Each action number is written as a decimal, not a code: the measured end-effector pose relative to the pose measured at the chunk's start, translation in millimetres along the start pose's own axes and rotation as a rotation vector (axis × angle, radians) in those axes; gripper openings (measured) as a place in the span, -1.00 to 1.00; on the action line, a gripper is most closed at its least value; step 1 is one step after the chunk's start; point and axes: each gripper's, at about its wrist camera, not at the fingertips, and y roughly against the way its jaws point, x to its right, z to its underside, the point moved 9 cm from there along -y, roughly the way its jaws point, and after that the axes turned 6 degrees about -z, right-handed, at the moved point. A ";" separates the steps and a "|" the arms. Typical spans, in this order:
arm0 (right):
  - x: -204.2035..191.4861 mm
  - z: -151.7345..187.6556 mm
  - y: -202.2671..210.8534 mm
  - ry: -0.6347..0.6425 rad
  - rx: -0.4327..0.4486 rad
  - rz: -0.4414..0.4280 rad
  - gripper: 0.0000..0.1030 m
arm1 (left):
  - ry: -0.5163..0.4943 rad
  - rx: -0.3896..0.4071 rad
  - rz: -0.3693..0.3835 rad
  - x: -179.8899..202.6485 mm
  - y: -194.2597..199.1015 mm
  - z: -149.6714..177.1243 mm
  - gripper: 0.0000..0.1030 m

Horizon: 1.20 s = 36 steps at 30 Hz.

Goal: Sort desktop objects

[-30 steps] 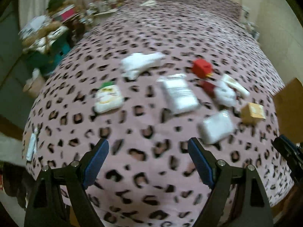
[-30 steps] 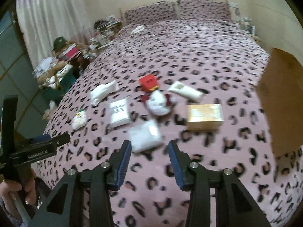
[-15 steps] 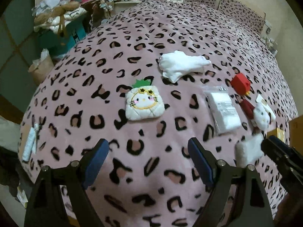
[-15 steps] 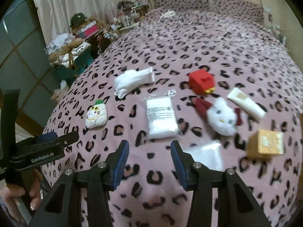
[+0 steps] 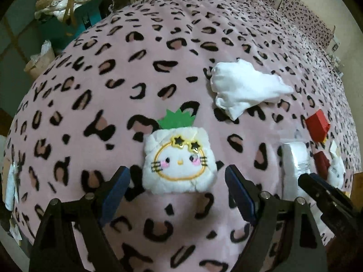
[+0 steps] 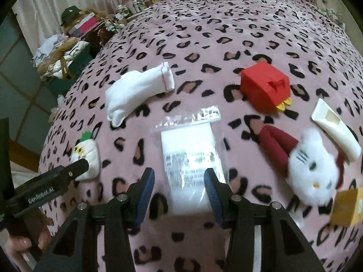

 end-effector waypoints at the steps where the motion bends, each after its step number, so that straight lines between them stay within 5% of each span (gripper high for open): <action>1: 1.0 -1.8 -4.0 -0.001 -0.003 0.006 -0.08 | -0.006 -0.009 -0.006 1.1 -5.8 0.0 0.68; 8: 7.5 -2.4 -23.7 0.039 -0.012 0.092 0.35 | 0.005 -0.050 -0.010 4.6 -42.6 3.9 0.68; 10: 12.6 5.6 -35.0 0.031 -0.058 0.110 0.36 | 0.005 -0.038 -0.019 6.1 -45.4 2.8 0.69; 14: 14.2 7.4 -35.4 0.011 -0.004 0.097 0.38 | -0.007 -0.004 -0.039 8.0 -47.1 -0.2 0.69; 16: 14.0 7.2 -34.3 0.004 0.014 0.090 0.34 | -0.013 0.010 -0.047 8.6 -46.6 -0.3 0.62; 19: 14.7 7.3 -32.7 0.022 0.033 0.102 -0.07 | -0.025 0.043 -0.057 10.1 -41.1 -0.9 0.29; 23: 13.9 7.1 -27.3 0.019 0.052 0.071 -0.29 | -0.030 0.061 -0.062 12.2 -36.3 -0.9 0.17; 36: -18.1 30.0 22.1 0.043 0.119 -0.057 -0.34 | -0.032 0.171 -0.124 -13.1 32.8 18.2 0.10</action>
